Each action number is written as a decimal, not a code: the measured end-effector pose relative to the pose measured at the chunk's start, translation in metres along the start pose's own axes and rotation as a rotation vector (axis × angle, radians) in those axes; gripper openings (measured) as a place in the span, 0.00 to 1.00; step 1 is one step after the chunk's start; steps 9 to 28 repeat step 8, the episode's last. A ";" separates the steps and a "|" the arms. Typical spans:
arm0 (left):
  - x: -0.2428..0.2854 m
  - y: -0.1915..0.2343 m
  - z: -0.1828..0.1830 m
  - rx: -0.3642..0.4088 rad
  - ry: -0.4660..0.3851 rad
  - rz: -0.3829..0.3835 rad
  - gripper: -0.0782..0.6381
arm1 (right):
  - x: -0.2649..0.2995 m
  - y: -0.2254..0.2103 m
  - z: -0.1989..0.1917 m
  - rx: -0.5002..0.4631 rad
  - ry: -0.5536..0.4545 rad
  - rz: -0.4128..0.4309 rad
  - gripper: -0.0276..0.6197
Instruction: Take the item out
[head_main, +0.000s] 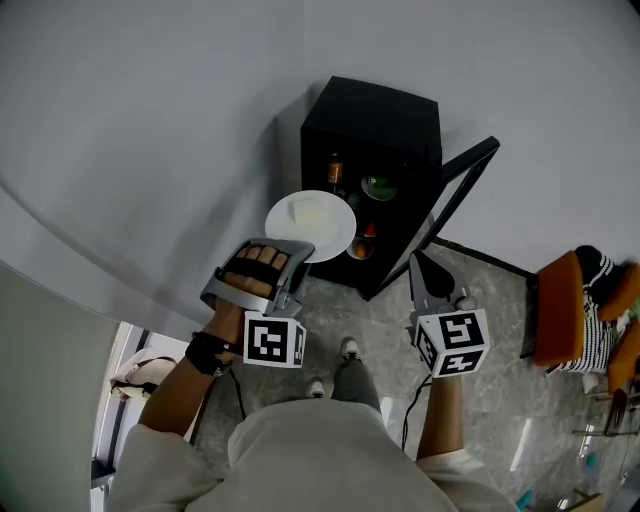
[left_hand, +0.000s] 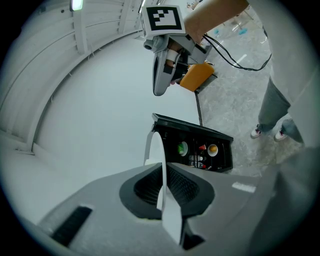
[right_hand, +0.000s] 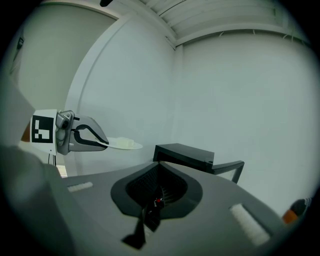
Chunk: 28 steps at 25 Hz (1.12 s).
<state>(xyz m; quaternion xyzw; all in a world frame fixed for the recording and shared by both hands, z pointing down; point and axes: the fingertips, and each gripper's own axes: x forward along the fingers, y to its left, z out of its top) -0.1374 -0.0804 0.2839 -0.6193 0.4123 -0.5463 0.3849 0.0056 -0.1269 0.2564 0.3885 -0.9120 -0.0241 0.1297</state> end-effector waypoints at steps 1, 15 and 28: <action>0.004 0.002 0.002 0.001 -0.001 -0.004 0.14 | 0.002 -0.004 0.000 0.003 0.003 -0.001 0.05; 0.014 0.008 0.003 0.004 -0.008 -0.023 0.14 | 0.012 -0.014 0.002 0.017 0.017 -0.006 0.05; 0.014 0.008 0.003 0.004 -0.008 -0.023 0.14 | 0.012 -0.014 0.002 0.017 0.017 -0.006 0.05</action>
